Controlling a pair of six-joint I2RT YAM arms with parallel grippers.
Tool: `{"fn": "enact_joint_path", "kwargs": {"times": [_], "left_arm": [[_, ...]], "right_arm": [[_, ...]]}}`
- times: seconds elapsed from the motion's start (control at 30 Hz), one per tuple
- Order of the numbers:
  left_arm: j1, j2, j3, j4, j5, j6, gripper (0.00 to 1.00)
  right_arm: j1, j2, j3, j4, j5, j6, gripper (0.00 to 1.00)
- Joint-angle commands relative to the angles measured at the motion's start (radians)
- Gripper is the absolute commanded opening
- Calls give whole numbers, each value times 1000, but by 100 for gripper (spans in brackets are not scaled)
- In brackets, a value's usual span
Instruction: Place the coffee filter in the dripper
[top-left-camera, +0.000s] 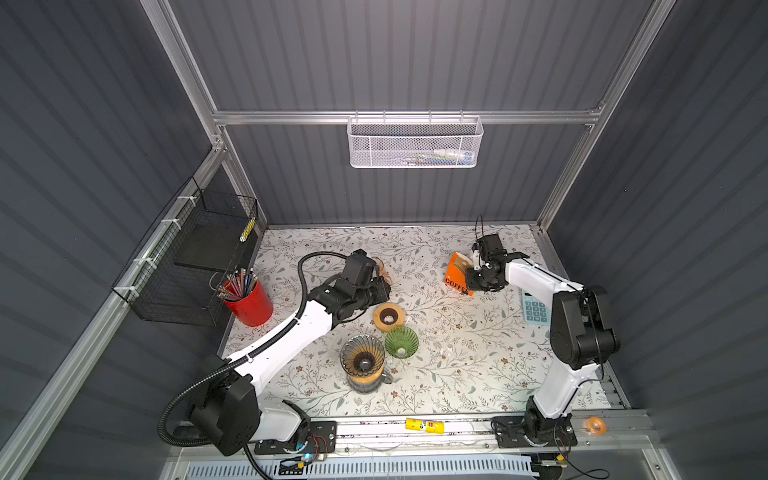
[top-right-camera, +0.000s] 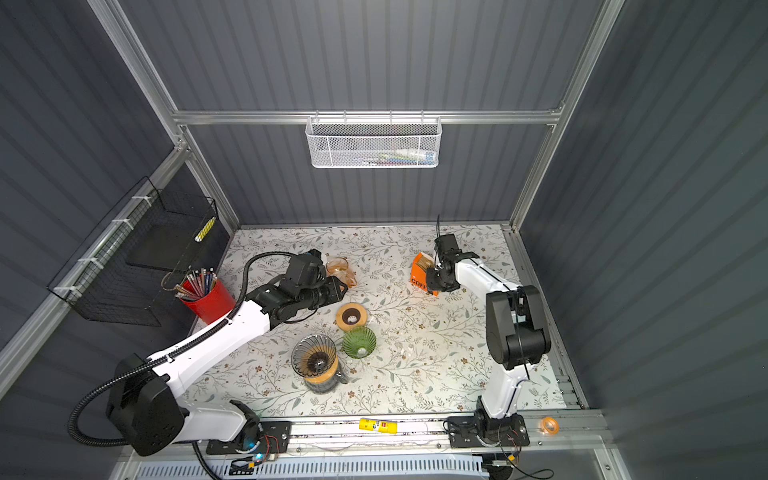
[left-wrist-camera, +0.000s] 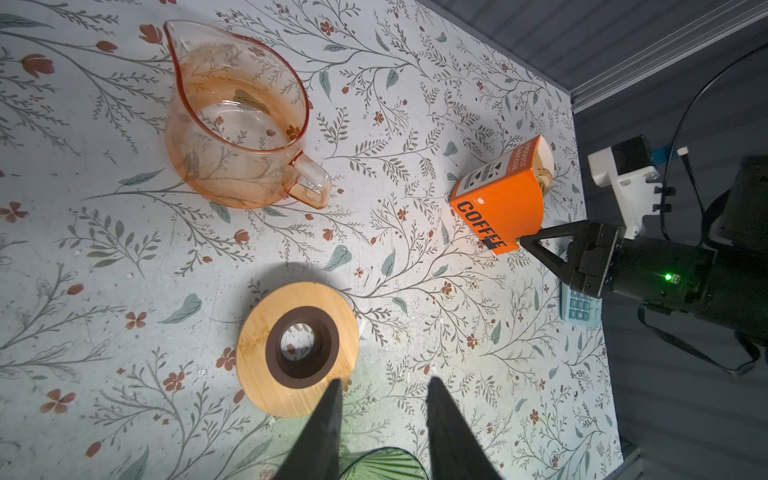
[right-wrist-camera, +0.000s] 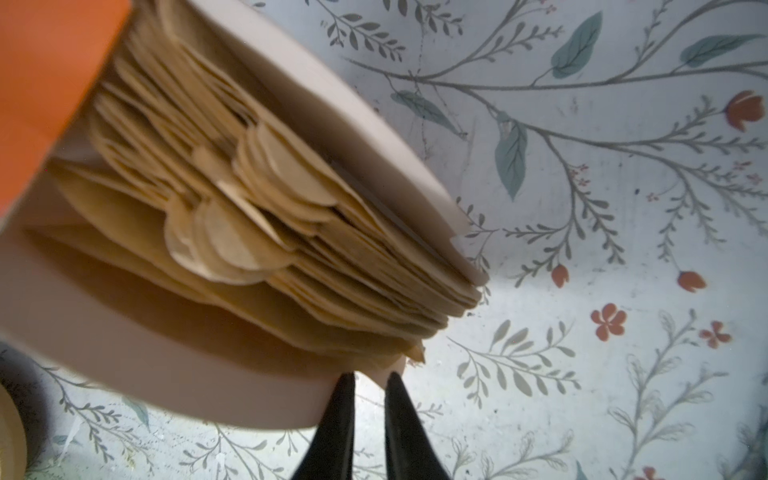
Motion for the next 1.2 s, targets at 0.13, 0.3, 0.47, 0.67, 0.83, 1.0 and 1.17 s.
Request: {"fn": "enact_joint_path", "kwargs": {"times": [0.13, 0.3, 0.47, 0.67, 0.83, 1.0, 1.17], "left_arm": [[0, 0, 15, -5, 2, 18, 35], [0, 0, 14, -7, 0, 19, 35], [0, 0, 14, -7, 1, 19, 35], [0, -3, 12, -7, 0, 18, 35], [0, -6, 11, -8, -1, 16, 35], [0, -8, 9, -7, 0, 16, 36], [0, -9, 6, -2, 1, 15, 35]], "right_arm": [[12, 25, 28, -20, 8, -9, 16], [14, 28, 29, -21, 9, -10, 14], [16, 29, 28, -23, 11, -11, 10], [18, 26, 26, -25, 14, -11, 0], [21, -3, 16, -30, 19, -8, 0], [22, -44, -7, -29, 27, -6, 0], [23, -40, -5, -31, 34, -14, 14]]}}
